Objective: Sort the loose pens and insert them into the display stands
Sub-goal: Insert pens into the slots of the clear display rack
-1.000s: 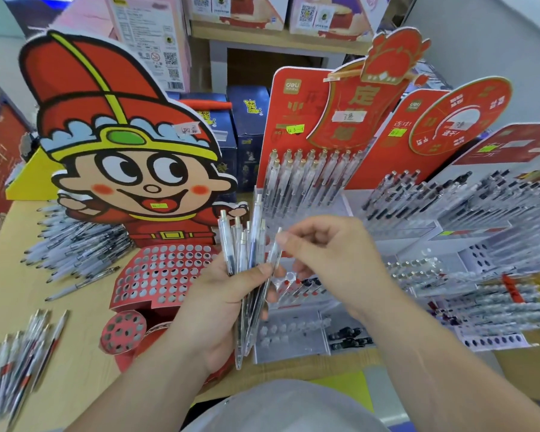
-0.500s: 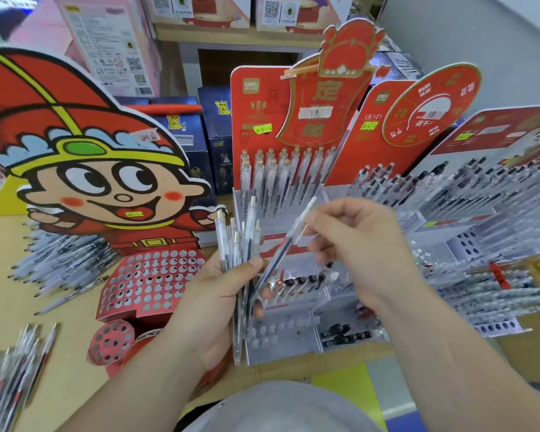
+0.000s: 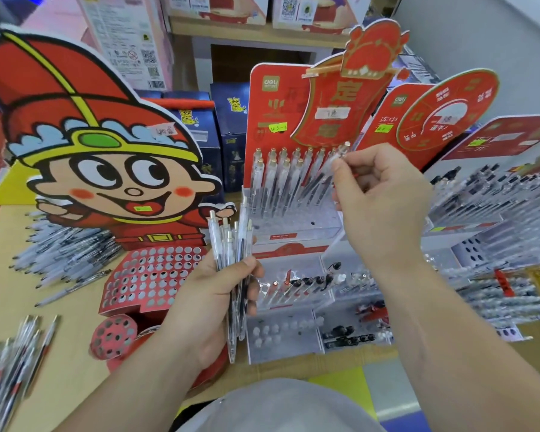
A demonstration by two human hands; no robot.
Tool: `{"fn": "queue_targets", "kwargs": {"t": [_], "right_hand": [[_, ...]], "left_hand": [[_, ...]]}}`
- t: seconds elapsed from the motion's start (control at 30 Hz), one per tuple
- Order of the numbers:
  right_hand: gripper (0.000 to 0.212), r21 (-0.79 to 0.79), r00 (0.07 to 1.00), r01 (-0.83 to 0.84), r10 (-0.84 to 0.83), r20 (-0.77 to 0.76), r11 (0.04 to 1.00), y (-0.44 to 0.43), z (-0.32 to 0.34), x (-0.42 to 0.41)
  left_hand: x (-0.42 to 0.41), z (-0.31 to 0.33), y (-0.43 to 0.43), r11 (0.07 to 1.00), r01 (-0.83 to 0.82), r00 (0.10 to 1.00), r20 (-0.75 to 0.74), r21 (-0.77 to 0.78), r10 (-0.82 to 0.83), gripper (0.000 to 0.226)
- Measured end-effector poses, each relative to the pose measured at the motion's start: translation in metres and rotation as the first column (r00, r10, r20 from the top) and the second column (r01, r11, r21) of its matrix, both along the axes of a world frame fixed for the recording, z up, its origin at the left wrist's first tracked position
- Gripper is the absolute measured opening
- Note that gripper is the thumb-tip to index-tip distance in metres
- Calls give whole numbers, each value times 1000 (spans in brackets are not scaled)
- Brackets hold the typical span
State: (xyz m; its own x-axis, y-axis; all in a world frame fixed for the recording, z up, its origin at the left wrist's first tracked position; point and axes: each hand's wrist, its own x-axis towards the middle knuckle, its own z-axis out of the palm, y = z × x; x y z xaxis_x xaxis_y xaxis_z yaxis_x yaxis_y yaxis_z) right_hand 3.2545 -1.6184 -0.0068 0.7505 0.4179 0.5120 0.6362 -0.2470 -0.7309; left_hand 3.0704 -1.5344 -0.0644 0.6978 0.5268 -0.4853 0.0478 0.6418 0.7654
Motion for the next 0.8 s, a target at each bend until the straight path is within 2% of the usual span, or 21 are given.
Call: {"fn": "queue_targets", "kwargs": {"t": [0.2, 0.43, 0.8], "right_hand": [[10, -95, 999, -4, 8, 45, 995, 8, -13, 3], [9, -168, 1000, -11, 11, -3, 986, 17, -20, 2], [9, -186, 999, -10, 3, -40, 983, 21, -23, 1]], "left_hand": [[-2, -2, 3, 1000, 9, 1000, 0, 5, -9, 15], [-2, -2, 4, 1000, 16, 1000, 15, 13, -16, 10], [-5, 3, 2, 999, 42, 998, 35, 26, -43, 10]]}}
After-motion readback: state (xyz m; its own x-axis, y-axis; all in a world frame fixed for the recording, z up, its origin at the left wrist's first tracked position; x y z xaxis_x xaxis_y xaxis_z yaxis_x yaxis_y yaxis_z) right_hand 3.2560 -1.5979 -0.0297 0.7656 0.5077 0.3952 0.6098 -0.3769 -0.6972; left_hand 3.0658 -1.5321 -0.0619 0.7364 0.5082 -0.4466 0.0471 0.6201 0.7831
